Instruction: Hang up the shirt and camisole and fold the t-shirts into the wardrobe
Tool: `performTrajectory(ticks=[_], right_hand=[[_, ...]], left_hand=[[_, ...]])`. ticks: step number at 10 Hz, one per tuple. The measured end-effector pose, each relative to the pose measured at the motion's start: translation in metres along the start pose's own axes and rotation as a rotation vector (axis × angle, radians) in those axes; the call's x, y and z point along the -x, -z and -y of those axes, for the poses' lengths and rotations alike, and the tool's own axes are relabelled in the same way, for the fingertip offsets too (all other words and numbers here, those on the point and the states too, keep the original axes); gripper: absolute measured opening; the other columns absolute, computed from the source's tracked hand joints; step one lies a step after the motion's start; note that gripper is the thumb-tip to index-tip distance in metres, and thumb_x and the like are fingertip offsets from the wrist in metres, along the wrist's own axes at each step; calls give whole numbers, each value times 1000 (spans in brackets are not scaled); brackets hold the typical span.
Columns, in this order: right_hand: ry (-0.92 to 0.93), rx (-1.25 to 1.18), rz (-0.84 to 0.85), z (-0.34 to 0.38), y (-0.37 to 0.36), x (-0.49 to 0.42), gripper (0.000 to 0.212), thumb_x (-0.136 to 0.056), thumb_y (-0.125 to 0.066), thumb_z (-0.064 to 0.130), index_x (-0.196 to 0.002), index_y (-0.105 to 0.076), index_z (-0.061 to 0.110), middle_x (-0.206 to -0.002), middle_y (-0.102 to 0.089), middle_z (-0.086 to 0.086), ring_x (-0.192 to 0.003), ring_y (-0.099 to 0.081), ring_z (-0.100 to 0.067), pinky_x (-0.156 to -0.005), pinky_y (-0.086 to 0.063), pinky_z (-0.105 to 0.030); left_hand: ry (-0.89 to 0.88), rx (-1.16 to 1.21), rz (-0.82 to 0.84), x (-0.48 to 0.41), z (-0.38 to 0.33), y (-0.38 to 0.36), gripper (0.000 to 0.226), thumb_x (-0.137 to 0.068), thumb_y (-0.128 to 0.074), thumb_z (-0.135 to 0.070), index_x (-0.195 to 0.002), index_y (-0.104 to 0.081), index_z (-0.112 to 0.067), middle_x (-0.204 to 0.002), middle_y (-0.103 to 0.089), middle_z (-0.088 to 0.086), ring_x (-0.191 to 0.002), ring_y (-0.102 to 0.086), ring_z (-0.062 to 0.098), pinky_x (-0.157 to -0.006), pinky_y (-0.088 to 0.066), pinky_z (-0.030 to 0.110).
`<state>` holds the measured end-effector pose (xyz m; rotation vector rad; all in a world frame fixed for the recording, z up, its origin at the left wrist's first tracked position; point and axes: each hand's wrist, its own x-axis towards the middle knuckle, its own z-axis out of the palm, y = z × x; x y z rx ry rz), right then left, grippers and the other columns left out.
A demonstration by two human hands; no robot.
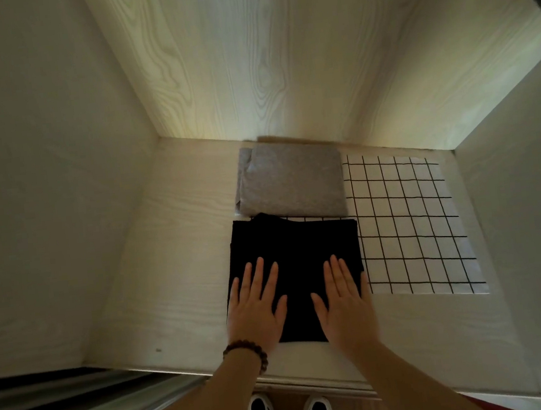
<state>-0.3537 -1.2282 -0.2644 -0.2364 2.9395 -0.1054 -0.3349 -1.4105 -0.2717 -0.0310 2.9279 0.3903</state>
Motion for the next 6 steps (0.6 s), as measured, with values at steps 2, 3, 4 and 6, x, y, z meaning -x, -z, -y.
performTrajectory(ticks=[2,3,4,6], right_hand=[[45,-74,168,-4,22,-10,96,-73,30,67,-150,3,16,-160,2,2,-146,9,-13,-117,7,-40],[-56,-505,179,-1,54,-11,72,-96,-10,58,-151,-15,12,-159,-15,-3,-147,-9,-16,-120,-5,-39],[-207,-1031,168,2,89,-1,50,-102,-34,35,-146,-33,12,-151,-35,-3,-140,-30,-16,-116,-20,-31],[-421,-1493,87,3,129,20,37,-101,-38,33,-128,-55,13,-123,-60,-2,-114,-56,-18,-102,-42,-37]], left_hand=[[99,483,74,-4,-2,38,57,-100,-24,-48,-152,-12,-27,-158,1,-11,-147,-4,10,-117,-3,27],[248,902,8,7,-6,73,55,-101,-40,-36,-151,-23,-23,-158,-17,-8,-143,-19,9,-112,-16,20],[351,1116,-81,23,-9,100,49,-100,-42,-34,-147,-35,-21,-147,-40,-4,-133,-38,11,-107,-30,23],[499,1437,-173,48,-20,122,28,-102,-37,-29,-123,-54,-21,-119,-58,-6,-120,-52,17,-104,-40,33]])
